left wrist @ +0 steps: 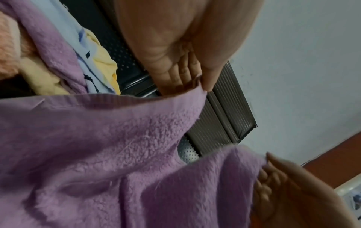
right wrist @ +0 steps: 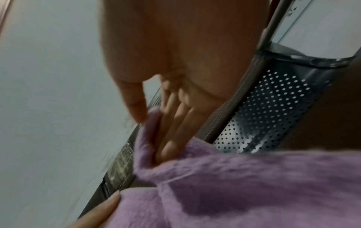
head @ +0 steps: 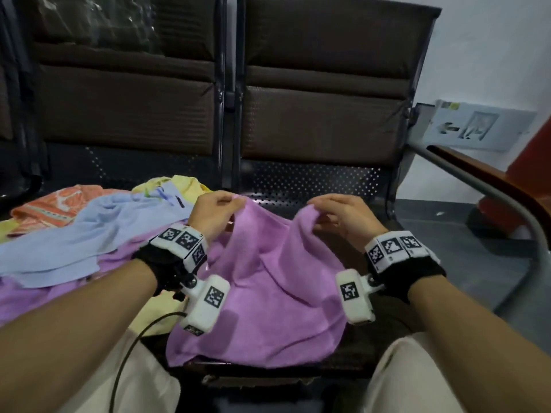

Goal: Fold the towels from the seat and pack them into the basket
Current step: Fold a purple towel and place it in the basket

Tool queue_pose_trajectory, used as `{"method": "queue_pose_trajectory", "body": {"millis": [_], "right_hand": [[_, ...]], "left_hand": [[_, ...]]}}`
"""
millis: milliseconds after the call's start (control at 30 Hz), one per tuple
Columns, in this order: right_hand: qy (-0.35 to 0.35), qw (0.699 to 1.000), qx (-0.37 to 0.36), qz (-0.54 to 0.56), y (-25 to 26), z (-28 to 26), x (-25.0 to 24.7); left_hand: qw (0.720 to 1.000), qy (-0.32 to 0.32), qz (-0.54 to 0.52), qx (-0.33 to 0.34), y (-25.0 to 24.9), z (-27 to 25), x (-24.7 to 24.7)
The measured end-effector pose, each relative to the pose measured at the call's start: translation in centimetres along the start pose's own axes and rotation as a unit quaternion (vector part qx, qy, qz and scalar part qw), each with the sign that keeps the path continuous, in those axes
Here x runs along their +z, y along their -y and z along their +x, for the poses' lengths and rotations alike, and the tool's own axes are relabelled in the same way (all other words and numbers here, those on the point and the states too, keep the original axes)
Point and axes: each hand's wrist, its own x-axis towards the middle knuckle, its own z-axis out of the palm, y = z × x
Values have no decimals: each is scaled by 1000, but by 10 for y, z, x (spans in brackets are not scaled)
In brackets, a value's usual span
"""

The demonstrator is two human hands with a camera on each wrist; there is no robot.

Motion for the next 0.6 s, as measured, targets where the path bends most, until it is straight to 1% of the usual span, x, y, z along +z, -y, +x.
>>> {"method": "queue_pose_trajectory", "body": {"millis": [33,67,100,133,167,200,233,267,300,333,367,400,433,467,500,600], "right_hand": [[53,998,10,37,2,-1,5],[96,994,12,47,1,-1,8],[123,992,6,25,-3,-1,10],[133,991,-5,-34,-7,-1,11],[130,982,-28,-132,-12,-1,11],[123,956,-60,-258,-15,0,9],[121,911,-93,-383,-17,1,7],[124,860,-125,-479,-17,3,7],[128,828,-155,-524,-16,4,8],[132,825,-183,-519,-15,4,11],[134,840,-204,-484,-14,4,16],[133,862,-216,-439,-13,4,21],[126,883,-210,-400,-12,5,27],[120,896,-201,-377,-13,5,31],[116,902,-198,-367,-14,5,35],[112,898,-200,-375,-19,7,42]], "left_hand": [[1000,3,4,2,0,0,3],[1000,3,9,9,1,0,4],[1000,5,18,18,2,0,6],[999,10,32,27,3,-1,7],[998,16,48,32,5,-1,8],[997,21,58,35,6,-2,8],[997,26,64,35,7,-3,9],[997,29,68,34,9,-3,10],[997,33,69,31,9,-4,11],[997,40,66,27,9,-5,12],[997,50,61,22,9,-7,14],[996,65,54,15,8,-8,15],[995,84,45,9,7,-10,17],[994,104,34,4,5,-12,19],[992,121,22,1,4,-14,21],[988,157,-2,-11,1,-20,25]]}}
